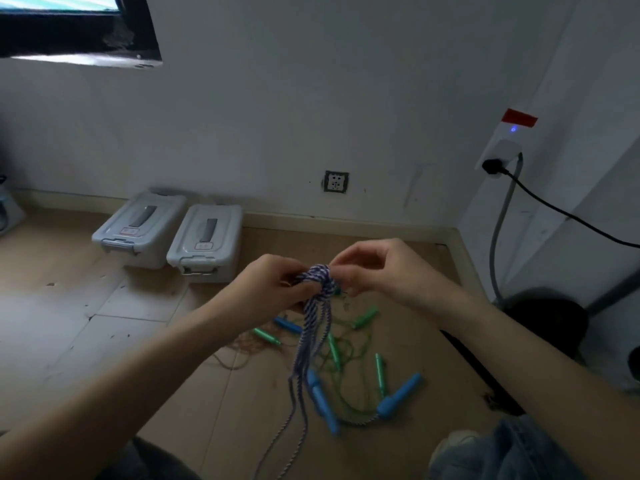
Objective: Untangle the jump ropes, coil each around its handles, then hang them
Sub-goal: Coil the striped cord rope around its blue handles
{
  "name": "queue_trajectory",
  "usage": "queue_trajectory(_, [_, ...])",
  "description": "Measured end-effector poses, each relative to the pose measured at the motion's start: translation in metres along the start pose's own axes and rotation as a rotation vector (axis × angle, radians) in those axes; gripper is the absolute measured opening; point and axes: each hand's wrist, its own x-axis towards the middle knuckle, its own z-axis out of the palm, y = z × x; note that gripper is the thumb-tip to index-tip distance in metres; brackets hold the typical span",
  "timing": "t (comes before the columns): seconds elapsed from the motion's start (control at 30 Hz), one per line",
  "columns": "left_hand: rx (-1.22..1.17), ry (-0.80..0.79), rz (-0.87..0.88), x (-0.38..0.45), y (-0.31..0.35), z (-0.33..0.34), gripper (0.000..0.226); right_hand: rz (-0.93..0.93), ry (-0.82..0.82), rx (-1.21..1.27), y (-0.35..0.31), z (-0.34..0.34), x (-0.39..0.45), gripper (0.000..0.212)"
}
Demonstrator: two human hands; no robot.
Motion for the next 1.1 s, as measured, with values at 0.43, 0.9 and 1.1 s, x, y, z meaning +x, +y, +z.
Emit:
queue_trajectory(0.43, [0.366, 0.259, 0.35, 0.0, 0.013, -0.005, 0.019, 0.066, 0.129, 0.437, 0.003, 0.005, 0.005, 0.018])
queue_trajectory(0.9, [-0.13, -0.298, 0.263, -0.011, 0.027, 0.009, 0.019, 0.508, 0.363, 0.947, 0.015, -0.008, 0.015, 0.044])
queue_trajectory(1.1, [0.046, -0.021, -0.159, 0.003, -0.002, -0.013, 0.015, 0.291, -0.028, 0.833, 0.008, -0.014, 0.011, 0.023])
